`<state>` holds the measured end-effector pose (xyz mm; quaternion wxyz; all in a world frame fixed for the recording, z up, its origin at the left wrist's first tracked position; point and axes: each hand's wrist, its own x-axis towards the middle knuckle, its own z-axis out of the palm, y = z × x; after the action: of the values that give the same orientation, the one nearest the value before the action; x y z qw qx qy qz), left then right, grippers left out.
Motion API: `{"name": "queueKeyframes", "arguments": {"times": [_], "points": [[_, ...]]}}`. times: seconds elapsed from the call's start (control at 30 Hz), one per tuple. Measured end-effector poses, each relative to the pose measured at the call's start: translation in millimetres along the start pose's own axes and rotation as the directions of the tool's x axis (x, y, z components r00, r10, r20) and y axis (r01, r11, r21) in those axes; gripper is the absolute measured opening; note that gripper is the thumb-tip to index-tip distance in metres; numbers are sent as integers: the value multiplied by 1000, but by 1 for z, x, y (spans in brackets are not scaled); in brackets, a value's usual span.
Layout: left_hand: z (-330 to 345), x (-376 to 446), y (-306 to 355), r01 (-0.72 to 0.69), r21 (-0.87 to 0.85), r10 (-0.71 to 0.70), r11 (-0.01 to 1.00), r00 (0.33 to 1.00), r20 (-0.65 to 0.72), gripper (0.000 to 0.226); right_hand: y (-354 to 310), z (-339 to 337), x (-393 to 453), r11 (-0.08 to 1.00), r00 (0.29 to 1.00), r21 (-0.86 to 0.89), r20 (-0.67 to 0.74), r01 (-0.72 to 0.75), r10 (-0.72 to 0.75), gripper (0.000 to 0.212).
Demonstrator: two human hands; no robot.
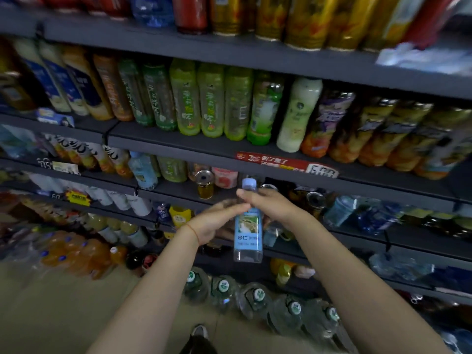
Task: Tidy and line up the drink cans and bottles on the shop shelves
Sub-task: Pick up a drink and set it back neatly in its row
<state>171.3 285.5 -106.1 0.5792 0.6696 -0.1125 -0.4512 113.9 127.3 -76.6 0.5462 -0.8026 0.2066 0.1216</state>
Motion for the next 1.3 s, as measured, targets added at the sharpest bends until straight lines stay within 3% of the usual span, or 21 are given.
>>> {"name": "queueKeyframes", "arguments": {"times": [0.13,0.23,0.4,0.53,0.7,0.83,0.93,1.0,1.13,1.3], "points": [[95,-31,24,-175,112,179,978,983,-29,34,16,-70,-83,991,983,36,-140,127,-121,41],[175,-52,59,-367,261,405,893,908,-106,37,26,-128,-148,965,930,2,-266,262,-252,29],[284,-71,126,-601,361,674,713,729,-119,49,30,-219,-236,918,836,-92,-387,386,-390,70],[358,-69,174,-749,283,790,599,611,-55,50,23,-280,-288,858,666,-217,-552,466,-502,71],[428,-50,225,-818,288,842,497,535,68,63,20,-351,-324,820,443,-326,-716,470,-539,80],[463,-21,250,-836,386,886,391,455,88,63,17,-396,-333,799,288,-390,-785,458,-548,83],[487,6,268,-856,403,932,325,363,20,53,10,-425,-330,778,204,-429,-801,460,-563,81],[501,22,281,-845,415,933,337,358,-29,48,5,-443,-323,777,208,-448,-791,443,-575,81],[516,53,297,-783,490,917,382,385,-99,47,-1,-475,-298,801,307,-451,-757,395,-577,85],[513,68,310,-692,581,892,429,427,-150,63,-5,-498,-271,831,400,-424,-734,361,-548,78]]}}
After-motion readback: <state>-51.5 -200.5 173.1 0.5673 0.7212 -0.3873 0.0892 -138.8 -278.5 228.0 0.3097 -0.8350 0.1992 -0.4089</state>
